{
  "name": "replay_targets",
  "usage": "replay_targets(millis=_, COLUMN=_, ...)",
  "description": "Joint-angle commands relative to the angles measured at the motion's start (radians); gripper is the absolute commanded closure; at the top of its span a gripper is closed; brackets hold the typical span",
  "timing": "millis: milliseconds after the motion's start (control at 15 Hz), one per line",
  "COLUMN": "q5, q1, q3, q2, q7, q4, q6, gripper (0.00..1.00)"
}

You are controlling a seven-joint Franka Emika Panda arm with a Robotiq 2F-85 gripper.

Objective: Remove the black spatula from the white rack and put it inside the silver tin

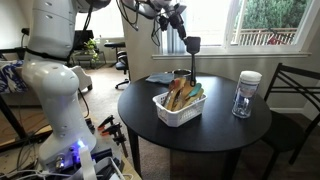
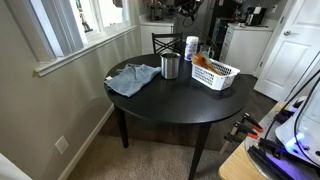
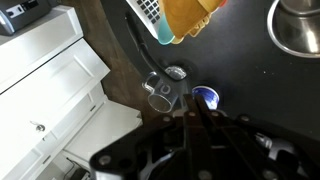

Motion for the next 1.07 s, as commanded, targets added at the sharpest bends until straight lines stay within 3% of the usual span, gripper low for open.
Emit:
replay_targets(millis=0, q5=0.004, q1=0.002, q3=0.029, q2=-0.065, q7=0.08, q4=-0.015, q6=0.068, gripper=0.99)
replay_targets(millis=333, q5=0.031, q1=0.031, q3=0.049, q2=-0.135, q7=0.165, q4=-0.028, q6=0.196, gripper=0.99)
replay_targets(millis=600, q5=0.042, q1=0.049, q3=0.072, q2=-0.181, q7=0.265, q4=-0.084, q6=0.364, gripper=0.99)
replay_targets(millis=1000, q5=0.061, q1=0.036, q3=0.072, q2=-0.243, q7=0.407, q4=-0.275, q6=0.666, gripper=0.99)
